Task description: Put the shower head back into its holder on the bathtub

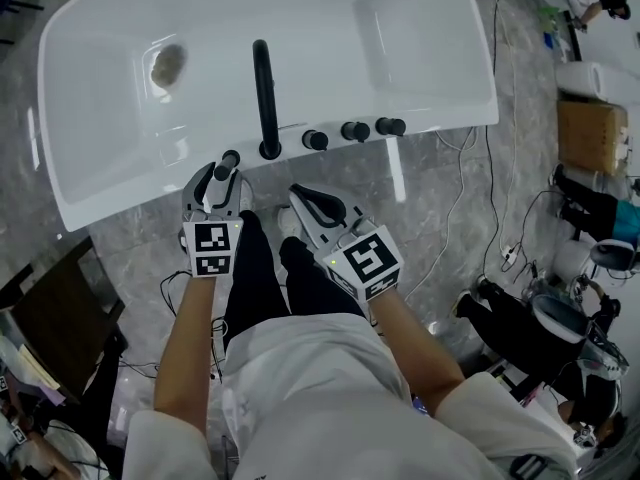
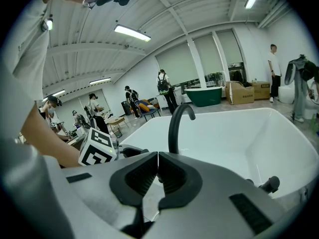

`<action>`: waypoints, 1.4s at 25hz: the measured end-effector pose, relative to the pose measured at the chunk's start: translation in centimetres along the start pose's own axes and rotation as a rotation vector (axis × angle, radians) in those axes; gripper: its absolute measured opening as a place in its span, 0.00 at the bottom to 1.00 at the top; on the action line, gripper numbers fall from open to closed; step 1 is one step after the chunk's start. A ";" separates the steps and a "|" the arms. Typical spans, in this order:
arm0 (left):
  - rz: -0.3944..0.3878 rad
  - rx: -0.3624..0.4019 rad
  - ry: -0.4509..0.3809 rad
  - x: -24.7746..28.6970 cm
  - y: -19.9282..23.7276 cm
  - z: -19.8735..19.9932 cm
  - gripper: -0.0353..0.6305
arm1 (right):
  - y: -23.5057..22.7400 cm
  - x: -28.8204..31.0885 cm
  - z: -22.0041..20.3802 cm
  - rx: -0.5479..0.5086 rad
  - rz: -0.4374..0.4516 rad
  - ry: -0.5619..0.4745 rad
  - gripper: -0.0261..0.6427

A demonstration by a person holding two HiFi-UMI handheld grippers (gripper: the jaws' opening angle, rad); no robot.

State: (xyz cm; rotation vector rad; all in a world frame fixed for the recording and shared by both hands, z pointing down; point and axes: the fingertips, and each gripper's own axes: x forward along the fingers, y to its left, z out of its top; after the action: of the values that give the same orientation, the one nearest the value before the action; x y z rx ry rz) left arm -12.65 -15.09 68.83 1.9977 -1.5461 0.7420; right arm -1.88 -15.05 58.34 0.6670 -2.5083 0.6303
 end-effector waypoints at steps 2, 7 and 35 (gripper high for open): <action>0.002 0.004 0.005 0.0 -0.3 0.0 0.38 | 0.0 -0.6 0.3 -0.011 0.002 -0.010 0.07; 0.055 -0.006 0.008 -1.8 -0.7 0.3 0.40 | 0.6 -2.4 1.6 -0.032 0.012 -0.039 0.07; 0.158 -0.193 -0.406 -25.0 -5.3 12.6 0.07 | 7.8 -13.0 9.7 -0.229 0.124 -0.251 0.07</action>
State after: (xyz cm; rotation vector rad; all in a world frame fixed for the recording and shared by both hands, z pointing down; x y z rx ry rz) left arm -11.16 -4.98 42.25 1.9788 -1.9411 0.2339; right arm 0.83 -9.78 41.38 0.5369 -2.8153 0.3072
